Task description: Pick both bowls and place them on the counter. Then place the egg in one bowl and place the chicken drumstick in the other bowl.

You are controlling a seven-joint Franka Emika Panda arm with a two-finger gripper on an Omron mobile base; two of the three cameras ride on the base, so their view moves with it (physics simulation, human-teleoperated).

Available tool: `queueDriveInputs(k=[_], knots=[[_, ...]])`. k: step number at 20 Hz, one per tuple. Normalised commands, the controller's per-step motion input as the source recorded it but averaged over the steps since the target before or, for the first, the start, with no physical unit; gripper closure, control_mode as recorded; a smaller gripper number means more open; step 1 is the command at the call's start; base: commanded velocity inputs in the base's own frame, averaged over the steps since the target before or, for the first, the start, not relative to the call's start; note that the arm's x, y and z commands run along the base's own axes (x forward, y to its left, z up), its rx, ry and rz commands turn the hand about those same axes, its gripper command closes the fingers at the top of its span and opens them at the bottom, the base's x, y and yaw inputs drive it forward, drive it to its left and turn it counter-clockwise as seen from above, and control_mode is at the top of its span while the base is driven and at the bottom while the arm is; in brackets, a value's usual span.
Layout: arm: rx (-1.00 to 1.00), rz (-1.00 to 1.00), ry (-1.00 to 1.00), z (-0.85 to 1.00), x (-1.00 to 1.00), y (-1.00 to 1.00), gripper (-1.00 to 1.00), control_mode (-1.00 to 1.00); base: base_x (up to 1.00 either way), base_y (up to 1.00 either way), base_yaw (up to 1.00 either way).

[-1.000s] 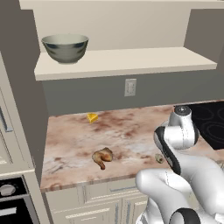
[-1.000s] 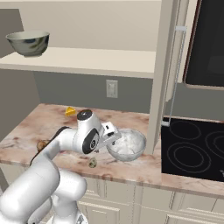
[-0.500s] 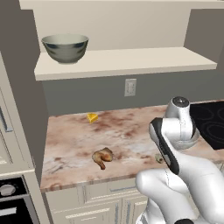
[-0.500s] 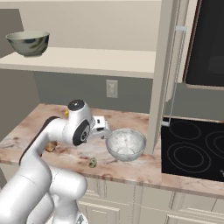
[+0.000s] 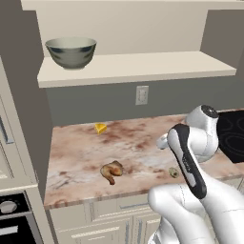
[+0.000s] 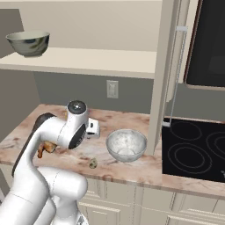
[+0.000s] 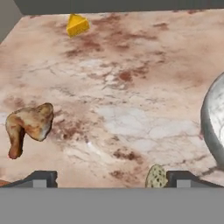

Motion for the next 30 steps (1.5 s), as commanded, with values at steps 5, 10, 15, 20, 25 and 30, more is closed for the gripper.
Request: queueDriveInputs(k=[5,10,15,20,25,30], knots=[[0.19,0.01,-0.22,0.00,-0.70,0.17,-1.00,-1.00,0.00,0.00,0.00],[0.23,0.01,-0.04,0.48,-0.12,0.24,-1.00,-1.00,0.00,0.00,0.00],[0.27,0.00,0.01,0.63,0.00,0.43,-1.00,-1.00,0.00,0.00,0.00],[0.29,0.00,0.06,0.59,0.04,0.43,-1.00,-1.00,0.00,0.00,0.00],[0.29,0.00,0.10,0.56,0.25,0.35,-1.00,-1.00,0.00,0.00,0.00],[0.13,0.00,0.09,0.43,0.29,0.32,-1.00,-1.00,0.00,0.00,0.00]])
